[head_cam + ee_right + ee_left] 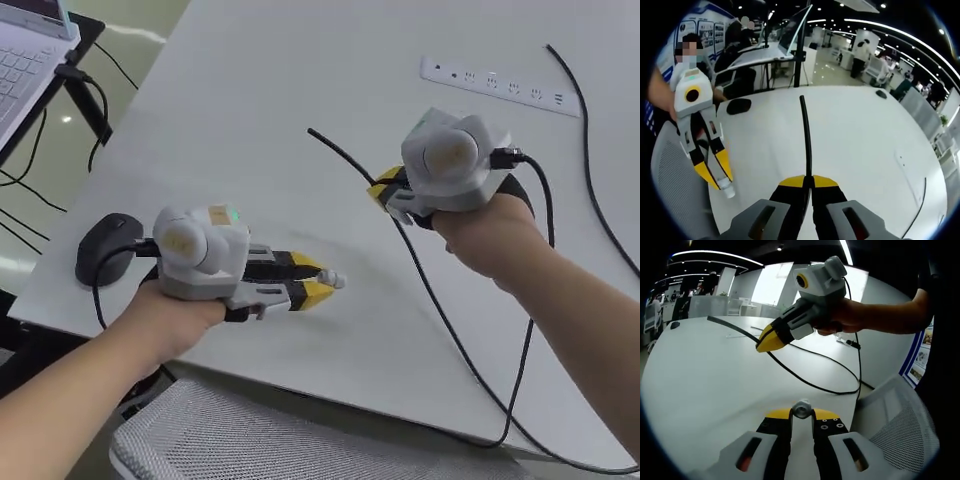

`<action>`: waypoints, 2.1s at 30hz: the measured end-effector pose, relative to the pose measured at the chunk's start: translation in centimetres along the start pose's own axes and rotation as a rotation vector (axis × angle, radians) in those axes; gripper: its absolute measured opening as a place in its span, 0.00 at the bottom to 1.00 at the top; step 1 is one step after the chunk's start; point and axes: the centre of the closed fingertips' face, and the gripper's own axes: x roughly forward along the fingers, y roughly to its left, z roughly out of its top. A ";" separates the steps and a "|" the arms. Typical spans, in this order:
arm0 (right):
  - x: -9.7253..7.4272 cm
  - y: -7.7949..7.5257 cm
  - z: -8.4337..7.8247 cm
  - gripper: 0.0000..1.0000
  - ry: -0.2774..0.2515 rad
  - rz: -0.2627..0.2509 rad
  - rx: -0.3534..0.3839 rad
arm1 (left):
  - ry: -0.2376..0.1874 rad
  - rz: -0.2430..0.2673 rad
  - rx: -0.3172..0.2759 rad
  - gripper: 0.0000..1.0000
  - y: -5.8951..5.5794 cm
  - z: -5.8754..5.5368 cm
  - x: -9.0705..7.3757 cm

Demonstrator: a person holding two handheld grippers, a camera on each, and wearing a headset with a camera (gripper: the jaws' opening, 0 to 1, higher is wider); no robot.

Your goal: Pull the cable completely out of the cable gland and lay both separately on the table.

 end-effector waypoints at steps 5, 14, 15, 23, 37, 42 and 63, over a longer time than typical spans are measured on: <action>1.8 0.2 0.6 0.00 0.008 0.018 -0.027 | 0.006 -0.003 -0.005 0.15 0.6 -0.7 -0.1; 4.8 1.6 1.0 0.00 0.032 0.077 -0.073 | 0.027 -0.003 -0.018 0.15 2.1 -2.5 -0.1; 5.2 2.0 1.0 0.00 0.036 0.091 -0.086 | 0.026 -0.004 -0.023 0.15 2.2 -2.6 -0.1; 8.2 4.4 0.1 0.00 0.080 0.174 -0.157 | 0.046 -0.004 -0.047 0.15 3.3 -4.1 0.1; 10.5 6.9 -0.5 0.00 0.115 0.234 -0.219 | 0.082 0.005 -0.081 0.15 4.5 -6.3 0.3; 10.8 7.1 -0.7 0.00 0.116 0.241 -0.230 | 0.084 0.009 -0.078 0.15 4.6 -6.4 0.4; 11.3 7.3 -1.2 0.00 0.120 0.255 -0.190 | 0.104 0.029 -0.039 0.16 4.8 -6.5 0.4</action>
